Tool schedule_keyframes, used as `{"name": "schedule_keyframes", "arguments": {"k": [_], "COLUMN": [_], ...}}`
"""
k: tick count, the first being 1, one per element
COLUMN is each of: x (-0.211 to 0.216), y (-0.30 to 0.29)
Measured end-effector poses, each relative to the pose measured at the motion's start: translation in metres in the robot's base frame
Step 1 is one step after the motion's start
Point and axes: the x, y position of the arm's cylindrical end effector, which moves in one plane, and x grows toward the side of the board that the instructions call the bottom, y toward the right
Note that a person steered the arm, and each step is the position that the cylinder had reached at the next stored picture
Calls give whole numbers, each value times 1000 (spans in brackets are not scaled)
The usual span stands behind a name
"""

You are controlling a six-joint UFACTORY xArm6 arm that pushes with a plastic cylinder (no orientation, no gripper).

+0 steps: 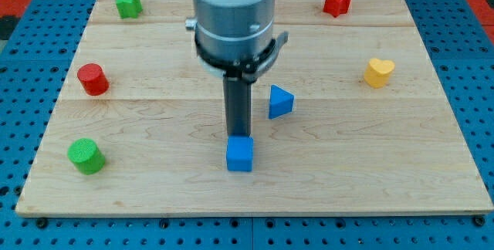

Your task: Move the blue triangle to the right bottom of the board

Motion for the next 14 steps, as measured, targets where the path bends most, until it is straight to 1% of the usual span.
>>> {"name": "schedule_keyframes", "arguments": {"k": [1,2,3,4,5,6,7,8,9,10,11,12,13,14], "x": [-7,-67,-71,-82,-98,-44,29,10,71,94,88,88,84,68], "y": [0,-2,65,95,111,146,156,134,94,120,167,187,144,128]}}
